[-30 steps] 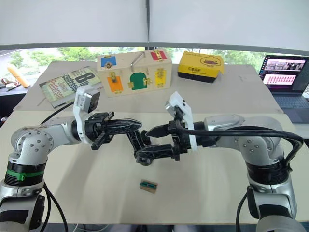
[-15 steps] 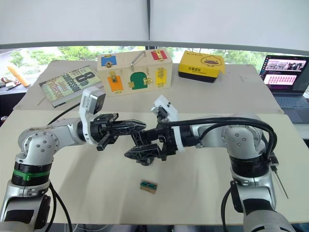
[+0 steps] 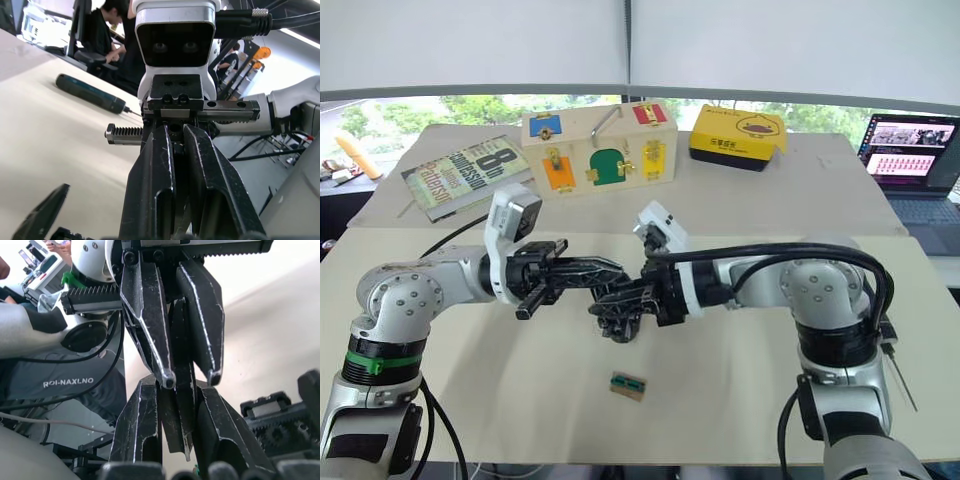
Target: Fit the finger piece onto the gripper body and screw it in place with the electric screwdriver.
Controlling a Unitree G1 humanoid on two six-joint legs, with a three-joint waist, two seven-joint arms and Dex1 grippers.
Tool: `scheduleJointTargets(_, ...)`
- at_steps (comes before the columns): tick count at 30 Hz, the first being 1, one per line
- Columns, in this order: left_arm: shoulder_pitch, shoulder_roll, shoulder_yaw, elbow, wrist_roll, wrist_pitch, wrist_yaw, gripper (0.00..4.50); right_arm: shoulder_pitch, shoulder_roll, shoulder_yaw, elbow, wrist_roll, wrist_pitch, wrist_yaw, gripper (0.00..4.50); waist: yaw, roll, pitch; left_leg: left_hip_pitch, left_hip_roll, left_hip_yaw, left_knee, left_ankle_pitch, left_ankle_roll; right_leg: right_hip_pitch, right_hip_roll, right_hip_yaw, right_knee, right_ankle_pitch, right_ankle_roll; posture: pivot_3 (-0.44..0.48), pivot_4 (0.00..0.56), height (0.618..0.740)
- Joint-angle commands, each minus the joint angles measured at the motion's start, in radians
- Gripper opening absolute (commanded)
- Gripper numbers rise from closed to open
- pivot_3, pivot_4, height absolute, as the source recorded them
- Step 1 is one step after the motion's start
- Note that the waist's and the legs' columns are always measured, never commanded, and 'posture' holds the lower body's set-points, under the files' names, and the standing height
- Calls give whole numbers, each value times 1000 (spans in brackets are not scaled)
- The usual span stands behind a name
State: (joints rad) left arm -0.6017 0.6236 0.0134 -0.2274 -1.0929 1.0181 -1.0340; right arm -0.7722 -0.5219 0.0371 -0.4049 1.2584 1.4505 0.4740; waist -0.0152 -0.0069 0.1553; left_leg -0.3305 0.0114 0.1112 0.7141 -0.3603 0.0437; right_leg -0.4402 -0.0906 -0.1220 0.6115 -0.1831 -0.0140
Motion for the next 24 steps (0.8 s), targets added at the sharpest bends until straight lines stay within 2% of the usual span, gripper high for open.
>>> scheduleJointTargets(1, -14, 22, 37, -53, -15, -6, -9, 946, 35, -22, -22, -57, -20, -78, 50, 426, 0, 0, 0, 0, 0, 0, 0, 0, 0, 0, 0, 0, 0, 0, 0, 0, 150, 740)
scheduleJointTargets(3, -11, 39, 40, -58, 10, -26, -21, 1730, 56, -32, -30, -70, -41, -119, 75, 422, 0, 0, 0, 0, 0, 0, 0, 0, 0, 0, 0, 0, 0, 0, 0, 0, 150, 740)
scheduleJointTargets(5, -13, 57, 41, -46, 52, -70, -39, 2699, 77, -42, -44, -79, -64, -179, 122, 422, 0, 0, 0, 0, 0, 0, 0, 0, 0, 0, 0, 0, 0, 0, 0, 0, 150, 740)
scheduleJointTargets(6, -8, 50, 61, -29, 117, -177, -51, 3279, 97, -61, -56, -89, -79, -217, 165, 422, 0, 0, 0, 0, 0, 0, 0, 0, 0, 0, 0, 0, 0, 0, 0, 0, 150, 740)
scheduleJointTargets(9, 24, 101, 63, 6, 255, -368, -162, 4500, 155, -85, -127, -85, -61, -300, 255, 422, 2, 0, 0, 0, 0, 0, 0, 0, 0, 0, 0, 0, 0, 0, 0, 0, 150, 740)
scheduleJointTargets(11, 67, 159, 56, 36, 351, -494, -251, 4500, 202, -128, -145, -98, -96, -347, 312, 422, 1, 0, 0, 0, -1, 2, 0, 0, 0, 0, 0, -1, 0, 0, 0, 0, 150, 740)
scheduleJointTargets(14, 87, 194, 75, 90, 408, -594, -307, 4500, 239, -156, -151, -111, -140, -423, 365, 422, 1, 0, 0, 0, 0, 2, 0, 0, 0, 0, 0, -1, -1, 0, 0, 0, 150, 740)
scheduleJointTargets(16, 138, 255, 67, 208, 511, -739, -403, 4500, 263, -173, -146, -111, -224, -530, 429, 422, -1, 0, 0, -1, 0, 2, 0, 0, 0, -1, 0, -1, -1, 0, 0, 0, 150, 740)
scheduleJointTargets(18, 188, 288, 41, 302, 578, -826, -472, 4500, 280, -135, -162, -94, -277, -635, 450, 422, -5, 0, 0, 0, 1, 3, 0, 0, -1, -1, 1, 0, -1, 0, 0, 0, 150, 740)
scheduleJointTargets(22, 243, 221, 11, 404, 639, -961, -485, 4500, 387, -145, -102, -81, -472, -929, 657, 421, 8, 1, 0, 0, 1, 5, -1, 1, -1, -1, 0, 0, -1, -2, 0, 0, 150, 740)
scheduleJointTargets(24, 275, 187, -1, 420, 661, -1013, -487, 4500, 425, -127, -99, -77, -493, -972, 663, 421, 15, 1, 0, -2, 1, 5, 0, 0, -1, -1, 0, -1, -1, -2, 1, 0, 150, 740)
